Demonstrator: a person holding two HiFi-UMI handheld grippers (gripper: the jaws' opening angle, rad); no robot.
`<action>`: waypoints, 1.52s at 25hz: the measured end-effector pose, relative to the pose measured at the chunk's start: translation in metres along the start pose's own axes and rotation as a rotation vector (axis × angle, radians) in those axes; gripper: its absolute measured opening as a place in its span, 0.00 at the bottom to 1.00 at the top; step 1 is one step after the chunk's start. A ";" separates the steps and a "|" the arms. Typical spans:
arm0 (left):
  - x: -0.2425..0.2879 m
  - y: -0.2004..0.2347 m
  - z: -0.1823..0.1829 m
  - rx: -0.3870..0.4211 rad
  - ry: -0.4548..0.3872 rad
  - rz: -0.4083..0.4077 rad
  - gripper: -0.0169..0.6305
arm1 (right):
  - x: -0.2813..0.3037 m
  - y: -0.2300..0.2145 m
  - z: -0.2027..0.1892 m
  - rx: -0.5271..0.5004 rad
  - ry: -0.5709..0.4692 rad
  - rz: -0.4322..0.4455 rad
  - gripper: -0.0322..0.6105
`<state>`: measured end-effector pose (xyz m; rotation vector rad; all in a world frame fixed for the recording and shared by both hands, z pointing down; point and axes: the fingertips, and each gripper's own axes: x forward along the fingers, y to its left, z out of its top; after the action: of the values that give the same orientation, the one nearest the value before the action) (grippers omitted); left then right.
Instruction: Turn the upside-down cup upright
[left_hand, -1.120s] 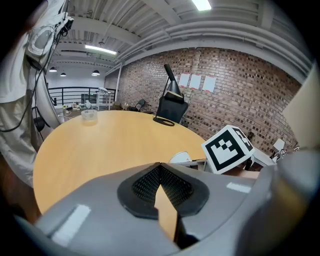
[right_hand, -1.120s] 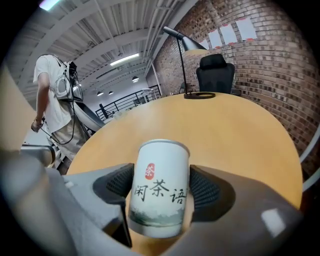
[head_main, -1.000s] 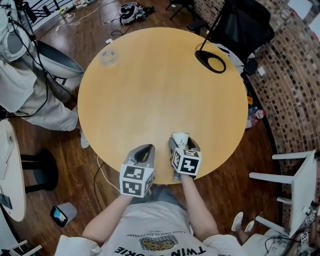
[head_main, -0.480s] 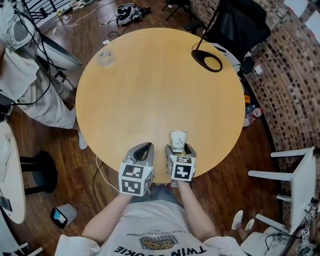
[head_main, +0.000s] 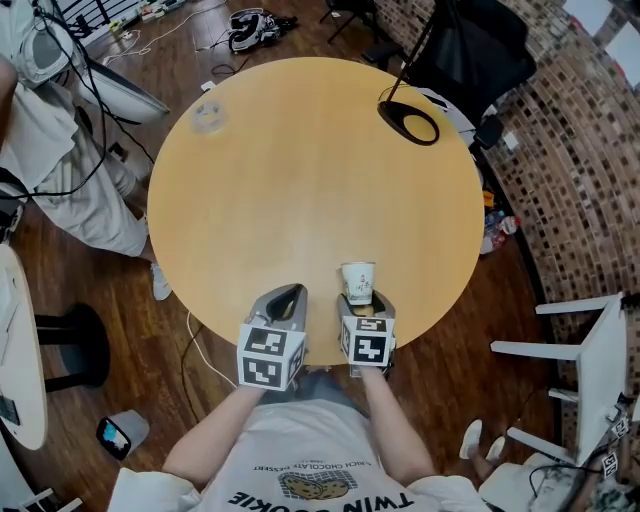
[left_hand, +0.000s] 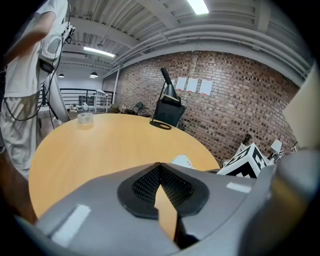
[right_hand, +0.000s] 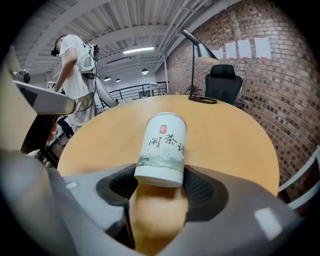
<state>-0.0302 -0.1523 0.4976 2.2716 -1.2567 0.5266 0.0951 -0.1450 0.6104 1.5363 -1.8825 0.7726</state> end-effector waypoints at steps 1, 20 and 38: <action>0.000 0.000 0.000 -0.001 -0.002 -0.002 0.03 | -0.004 0.000 0.001 -0.035 0.010 -0.002 0.49; -0.003 0.017 0.003 -0.074 -0.054 -0.025 0.03 | -0.015 -0.045 0.034 -1.548 0.438 -0.184 0.49; -0.033 0.057 -0.011 -0.140 -0.090 0.039 0.03 | 0.016 -0.029 0.048 -2.539 0.654 -0.416 0.49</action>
<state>-0.0964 -0.1499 0.5015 2.1786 -1.3400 0.3420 0.1176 -0.1966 0.5927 -0.1995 -0.6005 -1.0488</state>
